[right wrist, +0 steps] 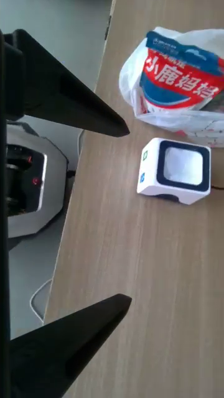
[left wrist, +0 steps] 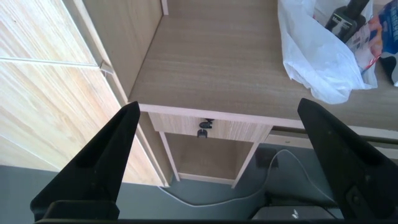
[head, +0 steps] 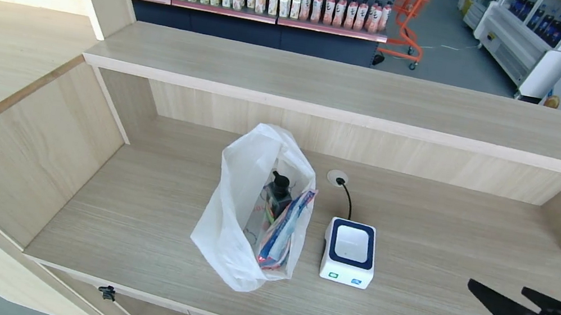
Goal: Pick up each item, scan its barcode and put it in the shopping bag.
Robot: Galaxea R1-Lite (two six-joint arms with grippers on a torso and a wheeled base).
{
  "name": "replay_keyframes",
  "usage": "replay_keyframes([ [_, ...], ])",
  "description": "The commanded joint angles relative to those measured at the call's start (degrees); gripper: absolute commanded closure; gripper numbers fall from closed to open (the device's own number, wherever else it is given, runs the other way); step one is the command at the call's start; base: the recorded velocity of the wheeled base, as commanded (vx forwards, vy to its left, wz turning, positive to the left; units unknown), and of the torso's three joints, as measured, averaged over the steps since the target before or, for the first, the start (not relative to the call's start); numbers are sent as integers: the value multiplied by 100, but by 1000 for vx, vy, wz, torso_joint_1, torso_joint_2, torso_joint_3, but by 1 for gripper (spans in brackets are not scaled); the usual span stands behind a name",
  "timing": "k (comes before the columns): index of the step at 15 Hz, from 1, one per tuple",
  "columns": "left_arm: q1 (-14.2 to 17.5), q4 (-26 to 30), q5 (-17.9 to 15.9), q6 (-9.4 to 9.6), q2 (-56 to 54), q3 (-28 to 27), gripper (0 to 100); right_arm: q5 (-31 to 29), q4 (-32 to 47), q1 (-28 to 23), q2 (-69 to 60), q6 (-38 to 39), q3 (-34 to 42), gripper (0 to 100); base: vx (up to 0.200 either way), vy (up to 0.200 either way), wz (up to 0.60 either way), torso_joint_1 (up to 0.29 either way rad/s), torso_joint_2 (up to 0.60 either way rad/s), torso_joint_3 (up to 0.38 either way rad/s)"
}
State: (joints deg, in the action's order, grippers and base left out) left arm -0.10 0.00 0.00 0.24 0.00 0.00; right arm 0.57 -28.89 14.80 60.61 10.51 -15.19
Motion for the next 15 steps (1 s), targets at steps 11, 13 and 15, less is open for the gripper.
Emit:
replay_keyframes([
  [11,1,0,0,-7,0,0,0,-5,3487,-1489,-6061,-1016,1238,0,0,0,0,0,0,0],
  [13,1,0,0,-7,9,0,0,-66,3487,-1489,-6061,-919,1246,0,0,0,0,0,0,0],
  [15,1,0,0,-7,0,0,0,-128,3381,-1489,-6061,-937,1282,100,0,0,0,0,0,0],
])
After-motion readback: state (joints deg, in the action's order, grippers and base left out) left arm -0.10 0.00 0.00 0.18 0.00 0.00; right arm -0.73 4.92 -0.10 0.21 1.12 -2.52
